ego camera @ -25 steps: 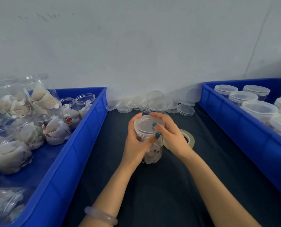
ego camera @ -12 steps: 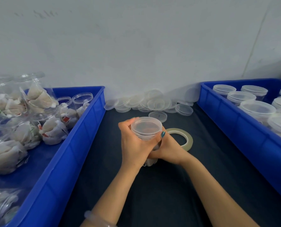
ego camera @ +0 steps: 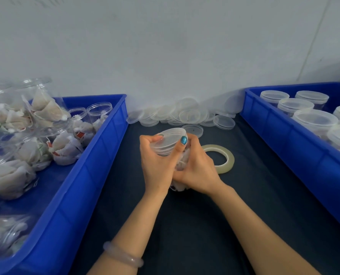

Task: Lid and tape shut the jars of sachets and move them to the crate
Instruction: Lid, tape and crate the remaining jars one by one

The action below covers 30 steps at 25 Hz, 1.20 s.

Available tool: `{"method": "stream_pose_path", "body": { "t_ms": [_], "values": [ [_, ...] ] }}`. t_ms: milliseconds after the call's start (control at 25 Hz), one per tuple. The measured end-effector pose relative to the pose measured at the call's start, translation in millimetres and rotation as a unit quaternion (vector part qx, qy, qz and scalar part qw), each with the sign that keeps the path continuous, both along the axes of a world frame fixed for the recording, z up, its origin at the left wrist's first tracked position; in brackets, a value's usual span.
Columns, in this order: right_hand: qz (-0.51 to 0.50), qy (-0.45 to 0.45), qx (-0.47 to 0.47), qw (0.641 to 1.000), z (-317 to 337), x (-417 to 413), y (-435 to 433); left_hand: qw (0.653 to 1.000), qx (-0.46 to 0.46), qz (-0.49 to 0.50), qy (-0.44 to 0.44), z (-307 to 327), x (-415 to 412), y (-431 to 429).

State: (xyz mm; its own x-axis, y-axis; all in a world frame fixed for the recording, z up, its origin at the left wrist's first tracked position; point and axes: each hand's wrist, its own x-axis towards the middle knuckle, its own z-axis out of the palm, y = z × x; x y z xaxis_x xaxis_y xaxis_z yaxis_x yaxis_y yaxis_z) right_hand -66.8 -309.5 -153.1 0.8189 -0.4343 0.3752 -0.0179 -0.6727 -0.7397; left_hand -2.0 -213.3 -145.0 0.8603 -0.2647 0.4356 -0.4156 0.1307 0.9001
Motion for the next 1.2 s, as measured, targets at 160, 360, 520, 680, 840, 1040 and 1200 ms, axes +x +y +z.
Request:
{"method": "stream_pose_path", "body": {
  "t_ms": [160, 360, 520, 680, 840, 1040, 1200],
  "values": [
    [0.118, 0.003, 0.173, 0.978, 5, 0, -11, 0.992, -0.009, -0.110, 0.055, 1, 13, 5],
    [0.280, 0.022, 0.362, 0.889, 7, -6, -20, 0.968, 0.006, -0.221, 0.117, 10, 17, 19],
    [0.312, 0.033, 0.449, 0.837, 6, -6, -21, 0.967, 0.021, -0.233, 0.103, 18, 16, 27],
    [0.086, 0.013, 0.172, 0.981, 12, -1, -7, 0.975, -0.012, -0.194, 0.112, 18, 24, 26],
    [0.027, 0.049, 0.017, 0.998, 8, 0, 0, 0.981, 0.048, -0.155, 0.104, 22, 26, 26],
    [0.271, 0.080, 0.421, 0.862, 10, -8, -8, 0.952, 0.000, -0.272, 0.136, 19, 29, 33],
    [0.189, 0.049, 0.324, 0.926, 18, -5, -5, 0.964, -0.017, -0.233, 0.125, 21, 30, 31]
  ]
}}
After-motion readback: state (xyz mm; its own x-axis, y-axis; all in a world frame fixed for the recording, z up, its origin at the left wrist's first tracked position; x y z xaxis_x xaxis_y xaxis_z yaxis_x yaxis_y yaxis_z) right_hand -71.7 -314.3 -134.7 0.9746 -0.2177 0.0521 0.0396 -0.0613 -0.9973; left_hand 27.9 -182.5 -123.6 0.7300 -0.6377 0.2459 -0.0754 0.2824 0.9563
